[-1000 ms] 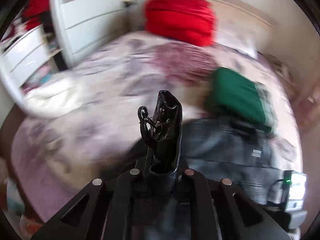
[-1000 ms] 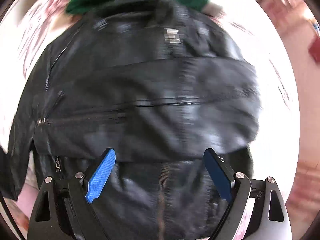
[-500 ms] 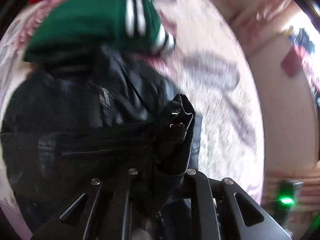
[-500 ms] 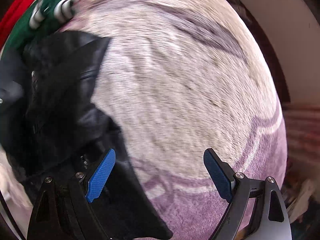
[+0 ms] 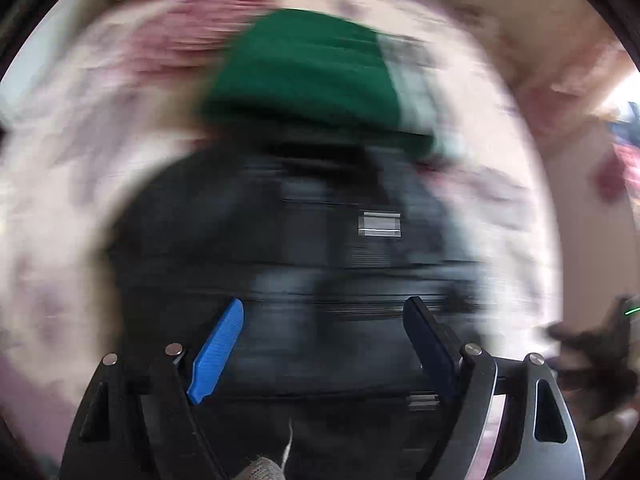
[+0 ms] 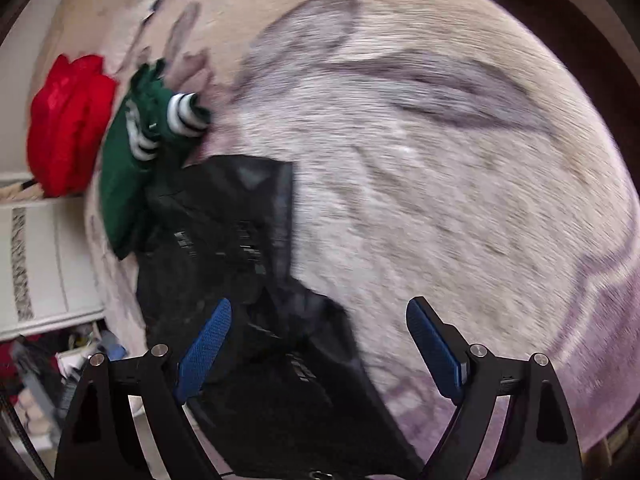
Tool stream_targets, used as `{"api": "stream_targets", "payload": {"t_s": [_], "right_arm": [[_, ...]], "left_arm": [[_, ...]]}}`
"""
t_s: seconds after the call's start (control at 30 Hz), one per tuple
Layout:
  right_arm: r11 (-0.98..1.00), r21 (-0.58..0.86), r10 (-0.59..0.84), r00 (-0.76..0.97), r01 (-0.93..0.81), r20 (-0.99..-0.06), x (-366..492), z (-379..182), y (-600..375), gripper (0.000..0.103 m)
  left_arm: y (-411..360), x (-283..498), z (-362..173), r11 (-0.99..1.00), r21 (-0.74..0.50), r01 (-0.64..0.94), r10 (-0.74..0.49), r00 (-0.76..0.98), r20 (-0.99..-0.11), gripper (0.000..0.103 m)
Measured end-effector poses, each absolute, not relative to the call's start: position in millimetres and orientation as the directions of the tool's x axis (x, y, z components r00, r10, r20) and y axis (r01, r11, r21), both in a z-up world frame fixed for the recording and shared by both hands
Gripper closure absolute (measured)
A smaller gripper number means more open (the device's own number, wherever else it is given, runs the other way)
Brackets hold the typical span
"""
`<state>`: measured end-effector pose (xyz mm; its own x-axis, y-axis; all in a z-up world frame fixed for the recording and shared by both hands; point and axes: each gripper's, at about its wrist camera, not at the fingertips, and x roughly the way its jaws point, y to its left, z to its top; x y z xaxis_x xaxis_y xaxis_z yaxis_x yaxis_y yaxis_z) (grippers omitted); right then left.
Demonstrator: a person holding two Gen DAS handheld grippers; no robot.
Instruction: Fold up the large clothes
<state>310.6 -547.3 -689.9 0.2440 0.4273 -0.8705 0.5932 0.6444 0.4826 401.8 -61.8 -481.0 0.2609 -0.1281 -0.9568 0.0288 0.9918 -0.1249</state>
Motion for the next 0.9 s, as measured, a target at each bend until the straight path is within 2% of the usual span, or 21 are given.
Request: {"api": "stream_targets", "payload": {"t_s": [0.03,0.13,0.17,0.2,0.23,0.27,0.3,0.37,0.43,0.57,0.63,0.73,0.83,0.9], "right_arm": [[0.655,0.497,0.446,0.240,0.569,-0.863,323.2,-691.1,-537.7,0.012],[0.702,0.512,0.492,0.182,0.495,-0.851,349.5,-694.3,-495.3,0.012],[0.721,0.506,0.498,0.153,0.474,-0.853,357.0,-696.3,-483.7,0.021],[0.733,0.513,0.510,0.138,0.447,-0.849,364.4,-701.6,-471.9,0.066],[0.764,0.496,0.492,0.126,0.412,-0.862,369.6,-703.6,-460.1,0.088],[0.836,0.405,0.403,0.087,0.370,-0.911,374.1,-703.0,-447.4,0.098],[0.864,0.373,0.367,0.086,0.339,-0.926,375.8,-701.4,-439.9,0.101],[0.892,0.326,0.306,0.113,0.312,-0.945,375.5,-691.6,-434.3,0.101],[0.905,0.288,0.265,0.114,0.313,-0.957,374.8,-687.5,-436.5,0.102],[0.914,0.182,0.185,0.027,0.364,-0.982,376.1,-705.0,-442.2,0.103],[0.893,0.208,0.224,0.007,0.400,-0.975,378.2,-706.7,-449.1,0.103],[0.809,0.321,0.349,0.037,0.492,-0.936,376.7,-698.3,-464.2,0.102],[0.784,0.343,0.369,0.056,0.517,-0.928,374.9,-686.3,-469.1,0.090],[0.800,0.333,0.350,0.063,0.500,-0.935,375.7,-677.3,-463.7,0.074]], "left_arm": [[-28.8,400.9,-489.3,0.999,-0.040,-0.021,-0.034,0.256,-0.966,0.022],[39.0,401.2,-525.3,0.986,0.115,-0.120,0.137,0.191,-0.972,0.022],[54.4,402.1,-538.1,0.980,0.142,-0.142,0.165,0.168,-0.972,0.022],[65.1,403.0,-550.2,0.973,0.167,-0.159,0.190,0.148,-0.971,0.022],[78.0,405.5,-566.8,0.965,0.194,-0.177,0.217,0.119,-0.969,0.022],[81.8,406.8,-575.7,0.963,0.196,-0.185,0.218,0.111,-0.970,0.019],[83.3,410.8,-585.1,0.963,0.186,-0.193,0.208,0.103,-0.973,0.018],[85.5,417.7,-597.2,0.966,0.164,-0.199,0.187,0.098,-0.978,0.017],[84.9,422.5,-605.6,0.968,0.173,-0.183,0.194,0.103,-0.976,0.010],[101.0,417.2,-598.1,0.961,0.089,-0.262,0.116,0.090,-0.989,0.010],[111.9,405.7,-579.6,0.952,0.075,-0.298,0.114,0.114,-0.987,0.010],[124.4,386.0,-558.3,0.944,0.071,-0.322,0.123,0.146,-0.982,0.010],[133.4,384.4,-571.7,0.942,0.105,-0.318,0.151,0.123,-0.981,0.010],[137.3,390.0,-587.3,0.942,0.080,-0.326,0.119,0.103,-0.987,0.010]]}}
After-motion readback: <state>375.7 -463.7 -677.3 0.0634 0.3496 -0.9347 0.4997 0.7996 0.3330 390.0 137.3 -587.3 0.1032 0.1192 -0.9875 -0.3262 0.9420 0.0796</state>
